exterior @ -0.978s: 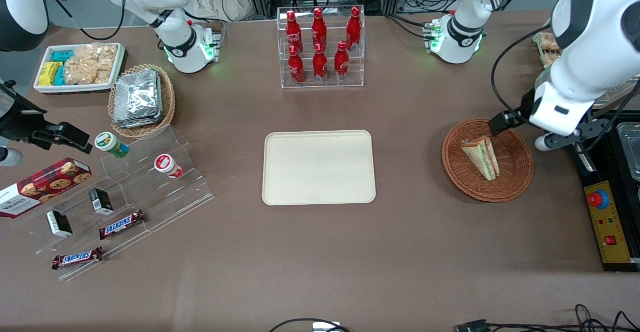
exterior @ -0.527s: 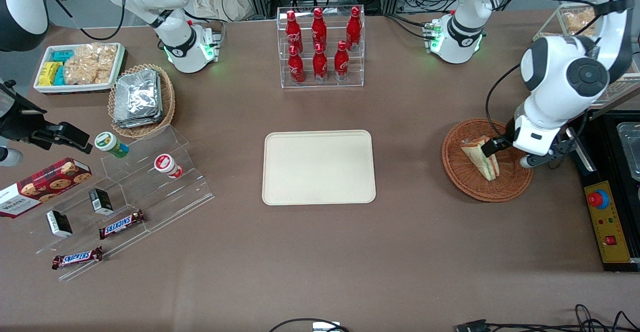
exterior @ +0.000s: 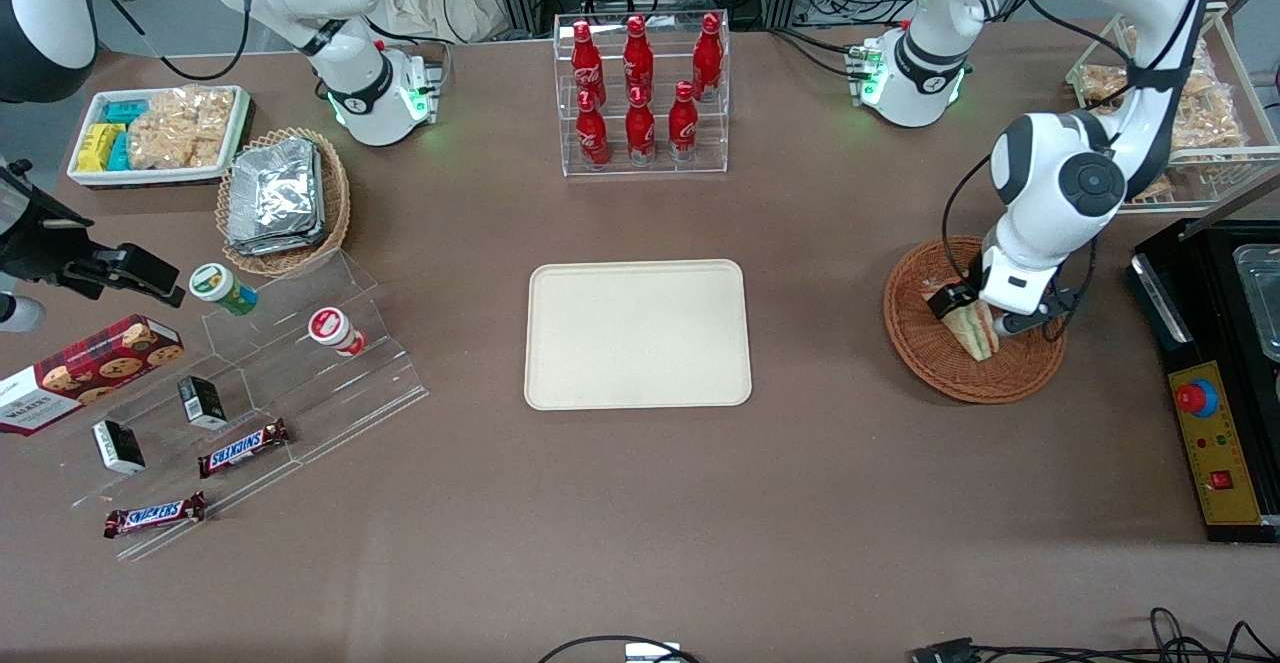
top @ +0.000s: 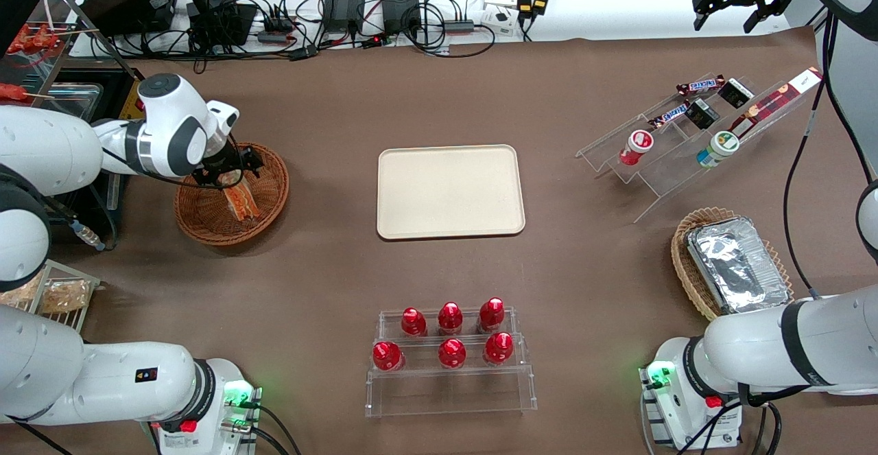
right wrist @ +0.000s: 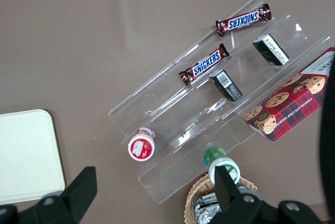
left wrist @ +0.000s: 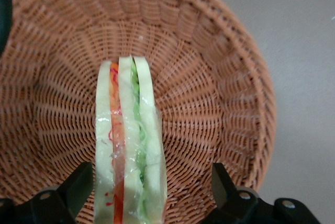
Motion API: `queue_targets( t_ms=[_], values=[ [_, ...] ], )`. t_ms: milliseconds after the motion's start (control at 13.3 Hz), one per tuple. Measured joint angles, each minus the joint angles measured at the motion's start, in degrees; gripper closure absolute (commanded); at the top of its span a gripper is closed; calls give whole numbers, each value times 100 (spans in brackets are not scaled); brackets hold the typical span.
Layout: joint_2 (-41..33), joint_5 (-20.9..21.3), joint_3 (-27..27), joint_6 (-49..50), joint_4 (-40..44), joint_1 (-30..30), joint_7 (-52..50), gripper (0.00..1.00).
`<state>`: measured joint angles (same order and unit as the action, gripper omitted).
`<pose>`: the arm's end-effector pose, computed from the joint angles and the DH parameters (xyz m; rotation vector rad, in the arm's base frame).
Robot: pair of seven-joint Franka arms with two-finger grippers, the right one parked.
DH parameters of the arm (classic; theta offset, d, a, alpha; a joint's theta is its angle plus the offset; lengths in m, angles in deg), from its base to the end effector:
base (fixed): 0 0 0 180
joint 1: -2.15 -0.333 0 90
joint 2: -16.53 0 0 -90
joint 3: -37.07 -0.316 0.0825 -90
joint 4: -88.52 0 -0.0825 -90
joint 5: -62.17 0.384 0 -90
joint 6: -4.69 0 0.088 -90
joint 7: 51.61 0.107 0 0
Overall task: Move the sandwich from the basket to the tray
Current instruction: 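Close the left gripper on the sandwich standing in the basket, then lift the sandwich out of the basket with the left gripper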
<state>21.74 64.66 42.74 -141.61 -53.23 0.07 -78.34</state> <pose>0.4752 -0.0309 0.2555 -3.0716 -0.5715 0.0104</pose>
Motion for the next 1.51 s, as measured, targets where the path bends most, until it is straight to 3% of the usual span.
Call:
queue_targets(
  t_ms=[75,151,226,301,376,828,1204,1355,1505],
  values=[
    [68,14,0,-9,-12,0,-1,0],
    [116,55,0,-14,-15,0,-1,10],
    [153,89,0,-18,-15,0,-5,48],
    [180,104,0,-22,-15,0,-6,77],
    [191,122,0,-23,-15,0,-6,87],
    [-10,185,-5,313,61,-6,-6,88],
    [-1507,198,49,3093,1123,42,149,85],
    [-1692,181,177,4548,2183,105,177,84],
    [-1545,133,489,5490,3238,155,179,78]
  ],
)
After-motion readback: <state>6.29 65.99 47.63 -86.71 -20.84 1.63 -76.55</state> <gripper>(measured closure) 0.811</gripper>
